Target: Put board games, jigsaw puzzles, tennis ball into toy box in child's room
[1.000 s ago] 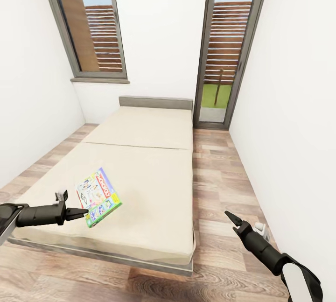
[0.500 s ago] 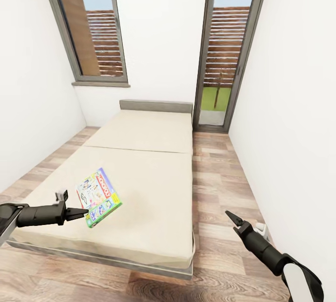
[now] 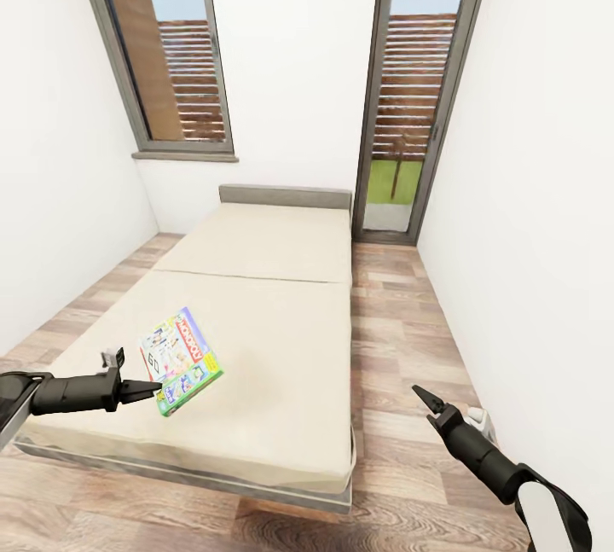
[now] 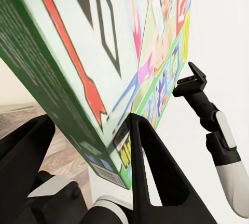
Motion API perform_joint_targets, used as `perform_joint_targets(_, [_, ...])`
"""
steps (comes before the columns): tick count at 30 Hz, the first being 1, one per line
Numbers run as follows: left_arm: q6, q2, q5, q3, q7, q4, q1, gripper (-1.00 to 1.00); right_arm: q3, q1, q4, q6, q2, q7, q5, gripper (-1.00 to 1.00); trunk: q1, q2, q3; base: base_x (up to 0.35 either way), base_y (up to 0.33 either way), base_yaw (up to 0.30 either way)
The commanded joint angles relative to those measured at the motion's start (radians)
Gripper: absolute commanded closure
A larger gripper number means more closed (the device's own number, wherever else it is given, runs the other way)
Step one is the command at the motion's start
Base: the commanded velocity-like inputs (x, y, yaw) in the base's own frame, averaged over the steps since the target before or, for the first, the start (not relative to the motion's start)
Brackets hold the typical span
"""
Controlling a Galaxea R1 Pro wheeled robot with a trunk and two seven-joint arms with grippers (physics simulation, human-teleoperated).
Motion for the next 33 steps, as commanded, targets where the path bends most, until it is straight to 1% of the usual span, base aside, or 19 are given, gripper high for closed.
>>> perform_joint_targets(1, [0.011, 0.001, 0.003, -0.005, -0.004, 0.001, -0.001, 1.0, -0.003, -0.001, -0.001, 0.007, 0.001, 0.003, 0.001, -1.0, -0.004, 0.007, 0.002, 0.0, 0.0, 0.074])
perform_joint_targets(6, [0.011, 0.001, 0.003, -0.005, -0.004, 0.001, -0.001, 1.0, -0.003, -0.001, 0.0, 0.006, 0.002, 0.0, 0.001, -1.0, -0.023, 0.042, 0.018, 0.0, 0.0, 0.197])
perform_joint_targets(26, [0.011, 0.001, 0.003, -0.006, -0.004, 0.001, -0.001, 1.0, 0.001, -0.001, 0.0, 0.006, 0.004, -0.007, 0.01, -1.0, -0.1, 0.182, 0.081, 0.0, 0.0, 0.276])
perform_joint_targets(33, [0.011, 0.001, 0.003, -0.006, -0.004, 0.0, -0.001, 1.0, 0.004, -0.001, -0.002, 0.005, 0.005, -0.003, 0.008, -1.0, -0.127, 0.231, 0.102, 0.0, 0.0, 0.063])
